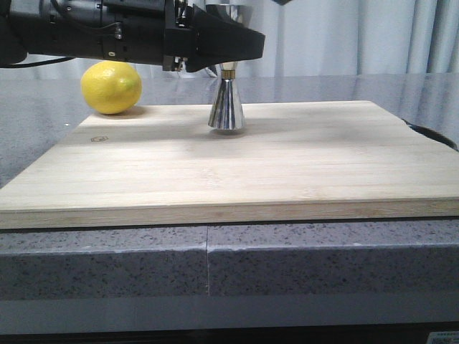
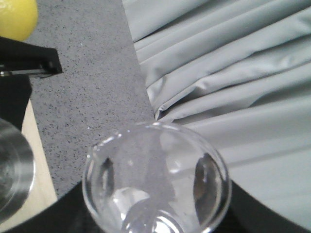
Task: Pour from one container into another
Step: 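Tilt the beaker with the right gripper, pouring liquid into the jigger, then lower the beaker with the right gripper onto the board, then open the right gripper and withdraw it from the beaker, then lower the filled steel jigger with the left gripper onto the board, then open the left gripper and withdraw it from the jigger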
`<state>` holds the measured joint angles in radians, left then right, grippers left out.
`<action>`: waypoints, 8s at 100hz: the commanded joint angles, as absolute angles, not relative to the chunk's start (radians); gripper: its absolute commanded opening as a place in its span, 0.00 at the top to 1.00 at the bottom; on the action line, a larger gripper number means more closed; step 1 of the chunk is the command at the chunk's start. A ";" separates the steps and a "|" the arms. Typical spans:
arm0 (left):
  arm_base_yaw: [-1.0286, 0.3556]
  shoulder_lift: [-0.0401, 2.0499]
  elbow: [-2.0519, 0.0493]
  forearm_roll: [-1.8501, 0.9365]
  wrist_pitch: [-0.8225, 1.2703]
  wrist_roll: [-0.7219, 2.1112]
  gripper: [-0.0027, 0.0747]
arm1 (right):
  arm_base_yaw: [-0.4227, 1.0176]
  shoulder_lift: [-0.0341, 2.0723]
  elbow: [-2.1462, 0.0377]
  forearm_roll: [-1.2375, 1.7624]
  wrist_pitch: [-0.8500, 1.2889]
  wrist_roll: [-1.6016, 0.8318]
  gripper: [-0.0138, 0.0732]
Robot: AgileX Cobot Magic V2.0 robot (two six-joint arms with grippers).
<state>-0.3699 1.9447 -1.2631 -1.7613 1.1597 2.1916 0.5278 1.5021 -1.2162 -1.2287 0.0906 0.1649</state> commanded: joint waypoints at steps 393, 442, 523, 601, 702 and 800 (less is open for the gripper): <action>-0.380 1.894 -1.294 -1.851 1.271 2.190 0.70 | -0.016 1.082 -0.826 -1.304 -0.543 1.265 0.18; -0.365 1.894 -1.294 -1.814 1.271 2.190 0.70 | -0.016 1.082 -0.826 -1.310 -0.543 1.265 0.18; -0.338 1.897 -1.294 -1.800 1.237 2.190 0.70 | -0.016 1.082 -0.826 -1.312 -0.535 1.265 0.18; -0.338 1.897 -1.294 -1.756 1.209 2.190 0.70 | -0.016 1.082 -0.826 -1.312 -0.535 1.265 0.18; -0.338 1.897 -1.294 -1.756 1.209 2.190 0.54 | -0.016 1.082 -0.826 -1.312 -0.535 1.265 0.18; -0.331 1.889 -1.294 -1.612 1.094 2.039 0.18 | -0.016 1.082 -0.826 -1.312 -0.538 1.265 0.18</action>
